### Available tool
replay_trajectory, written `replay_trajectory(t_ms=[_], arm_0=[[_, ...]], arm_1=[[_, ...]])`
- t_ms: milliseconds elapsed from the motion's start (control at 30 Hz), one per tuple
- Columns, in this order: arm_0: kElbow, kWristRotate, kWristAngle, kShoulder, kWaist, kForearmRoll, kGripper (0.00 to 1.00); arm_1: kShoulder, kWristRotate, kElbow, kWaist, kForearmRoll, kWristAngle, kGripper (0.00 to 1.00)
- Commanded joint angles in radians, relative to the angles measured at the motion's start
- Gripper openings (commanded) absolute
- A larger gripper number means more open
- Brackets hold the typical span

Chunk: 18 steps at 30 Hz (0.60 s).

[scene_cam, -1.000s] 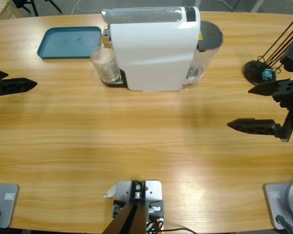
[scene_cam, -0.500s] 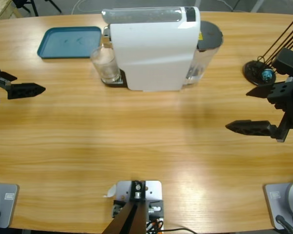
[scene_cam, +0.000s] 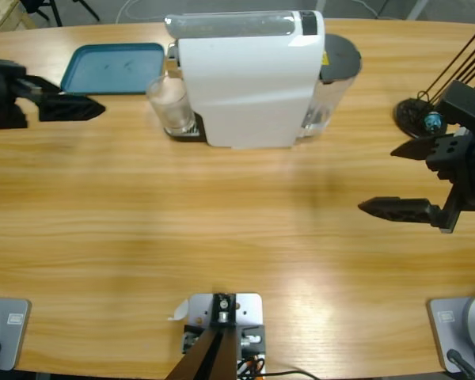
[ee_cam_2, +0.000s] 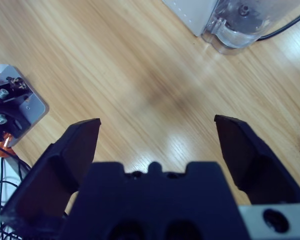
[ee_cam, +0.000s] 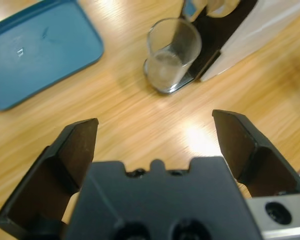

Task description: Pour coffee

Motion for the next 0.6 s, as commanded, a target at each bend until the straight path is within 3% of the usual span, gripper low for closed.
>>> replay_trajectory(t_ms=[33,600], arm_0=[[0.029,0.125,-0.121,0.189,-0.013,-0.116,0.991],[0.024,0.155,-0.182,0.365,-0.013,-0.339,0.982]], arm_1=[[-0.01,0.007,0.031,0.01,-0.011,0.016,1.0],[0.022,0.003,0.039,0.016,-0.025,0.018,1.0]])
